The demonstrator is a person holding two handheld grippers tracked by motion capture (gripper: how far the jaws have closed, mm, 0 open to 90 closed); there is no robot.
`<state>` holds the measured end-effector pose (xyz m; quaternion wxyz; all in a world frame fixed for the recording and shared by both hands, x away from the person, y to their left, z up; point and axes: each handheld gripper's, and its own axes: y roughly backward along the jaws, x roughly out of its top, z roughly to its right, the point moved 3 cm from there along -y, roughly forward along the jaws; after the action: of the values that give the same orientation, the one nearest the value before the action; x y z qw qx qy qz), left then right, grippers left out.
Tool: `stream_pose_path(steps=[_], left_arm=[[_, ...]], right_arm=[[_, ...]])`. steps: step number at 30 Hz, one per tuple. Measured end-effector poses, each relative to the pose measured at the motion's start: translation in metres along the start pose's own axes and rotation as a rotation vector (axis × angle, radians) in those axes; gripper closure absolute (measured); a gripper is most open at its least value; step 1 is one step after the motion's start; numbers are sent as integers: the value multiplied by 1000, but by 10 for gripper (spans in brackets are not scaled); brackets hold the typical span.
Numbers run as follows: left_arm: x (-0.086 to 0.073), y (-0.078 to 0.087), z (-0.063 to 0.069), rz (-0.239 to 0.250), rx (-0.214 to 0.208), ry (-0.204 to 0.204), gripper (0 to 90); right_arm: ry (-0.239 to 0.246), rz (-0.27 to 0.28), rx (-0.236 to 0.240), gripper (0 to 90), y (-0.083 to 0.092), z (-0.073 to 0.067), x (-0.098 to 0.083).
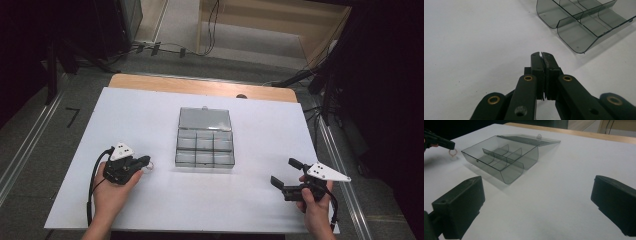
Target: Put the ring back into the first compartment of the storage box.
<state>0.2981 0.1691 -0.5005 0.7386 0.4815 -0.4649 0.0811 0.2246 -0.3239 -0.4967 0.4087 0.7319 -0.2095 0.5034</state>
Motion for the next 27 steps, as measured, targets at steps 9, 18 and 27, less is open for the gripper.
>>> stream_pose_path(steps=[9,18,27], left_arm=[[5,1,3,13,-12,-4,880],[9,2,7,22,-27,-6,880],[15,0,10,22,-41,-11,880]], right_arm=[[1,1,-3,0,0,0,0],[3,3,-5,0,0,1,0],[-4,6,-13,0,2,2,0]])
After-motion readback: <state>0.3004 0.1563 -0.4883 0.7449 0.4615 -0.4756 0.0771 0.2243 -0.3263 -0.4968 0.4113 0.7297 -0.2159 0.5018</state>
